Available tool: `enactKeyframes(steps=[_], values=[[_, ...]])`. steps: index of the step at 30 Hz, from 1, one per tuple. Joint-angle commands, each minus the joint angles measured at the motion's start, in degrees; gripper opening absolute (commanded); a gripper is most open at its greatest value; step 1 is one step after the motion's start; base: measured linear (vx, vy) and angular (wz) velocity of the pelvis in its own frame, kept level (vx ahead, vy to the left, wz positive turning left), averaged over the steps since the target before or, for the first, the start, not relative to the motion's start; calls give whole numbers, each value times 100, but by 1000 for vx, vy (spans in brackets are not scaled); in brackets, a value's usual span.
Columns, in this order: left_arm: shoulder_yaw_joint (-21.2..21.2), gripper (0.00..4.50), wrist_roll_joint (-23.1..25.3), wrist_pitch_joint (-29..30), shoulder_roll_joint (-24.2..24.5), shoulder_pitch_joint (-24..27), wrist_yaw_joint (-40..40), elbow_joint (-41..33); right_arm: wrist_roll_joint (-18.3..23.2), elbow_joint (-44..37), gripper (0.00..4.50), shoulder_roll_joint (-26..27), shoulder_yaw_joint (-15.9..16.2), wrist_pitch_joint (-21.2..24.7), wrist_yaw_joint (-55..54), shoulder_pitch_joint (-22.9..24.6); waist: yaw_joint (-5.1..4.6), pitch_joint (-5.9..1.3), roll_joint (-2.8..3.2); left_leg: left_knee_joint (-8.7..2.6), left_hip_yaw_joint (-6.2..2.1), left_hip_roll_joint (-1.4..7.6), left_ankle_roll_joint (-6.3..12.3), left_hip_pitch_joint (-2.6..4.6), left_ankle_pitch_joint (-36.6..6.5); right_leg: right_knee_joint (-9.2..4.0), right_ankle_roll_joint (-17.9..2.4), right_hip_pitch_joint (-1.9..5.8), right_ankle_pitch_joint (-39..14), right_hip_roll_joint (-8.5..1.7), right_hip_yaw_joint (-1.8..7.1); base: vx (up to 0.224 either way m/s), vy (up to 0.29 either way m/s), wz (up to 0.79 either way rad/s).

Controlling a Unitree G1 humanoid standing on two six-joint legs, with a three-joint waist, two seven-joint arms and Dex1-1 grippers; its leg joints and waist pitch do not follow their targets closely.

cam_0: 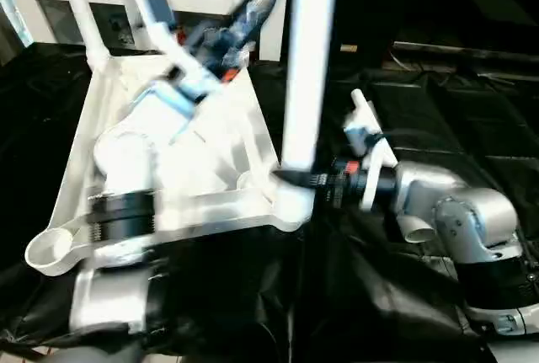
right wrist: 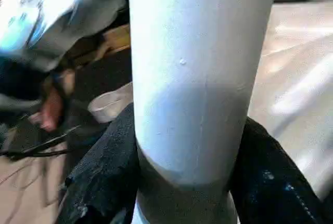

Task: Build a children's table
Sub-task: Pick table leg

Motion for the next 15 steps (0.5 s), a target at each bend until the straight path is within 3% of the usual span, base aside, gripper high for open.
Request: enactKeyframes(steps=[1, 4, 5, 7, 8, 12, 13, 14, 15], values=[[-708, 318, 587, -70, 357, 350, -455, -343, -323, 116, 189, -34, -148, -238, -356, 60, -9, -442, 86, -433, -179, 395, -278, 223, -924, -433, -994, 189, -530, -479, 257, 0, 0, 0], [-955, 318, 664, -185, 648, 640, -609, -438, -364, 142, 189, 40, -141, -314, -455, 153, -7, -428, 110, -434, -147, 375, -417, 243, -1146, -447, -1104, 163, -522, -472, 268, 0, 0, 0], [-971, 318, 670, -194, 667, 659, -615, -438, -365, 143, 189, 48, -138, -322, -463, 163, 5, -423, 54, -447, -147, 377, -411, 234, -1180, -456, -1110, 176, -547, -478, 266, 0, 0, 0], [-1063, 318, 848, -338, 730, 746, -559, -354, -428, 153, 189, 93, -73, -430, -526, 243, 8, -411, 82, -458, -157, 376, -433, 232, -1323, -464, -1111, 165, -694, -490, 268, 0, 0, 0], [-1073, 318, 969, -339, 690, 680, -347, -236, -475, 145, 189, 108, -17, -478, -542, 270, -5, -407, -4, -465, -148, 375, -424, 221, -1342, -478, -1095, 183, -765, -500, 272, 0, 0, 0], [-979, 318, 1504, -491, 302, 82, 584, 405, -698, 91, 189, 333, 215, -748, -719, 332, 0, -398, 72, -441, -154, 366, -463, 240, -1476, -517, -972, 140, -1079, -516, 291, 0, 0, 0], [-921, 318, 1459, -479, 217, -12, 661, 480, -711, 99, 189, 361, 223, -772, -733, 324, 5, -402, 58, -445, -164, 368, -459, 244, -1491, -524, -972, 147, -1096, -527, 289, 0, 0, 0], [-785, 318, 1296, -442, 31, -193, 809, 627, -739, 121, 189, 409, 241, -823, -741, 314, 10, -410, 115, -453, -187, 369, -476, 215, -1453, -506, -1004, 171, -1028, -538, 279, 0, 0, 0], [-438, 318, 635, -245, -369, -409, 861, 664, -792, 150, 189, 428, 297, -897, -724, 329, 23, -421, 105, -432, -178, 371, -495, 232, -1460, -505, -1090, 159, -868, -532, 271, 0, 0, 0]])
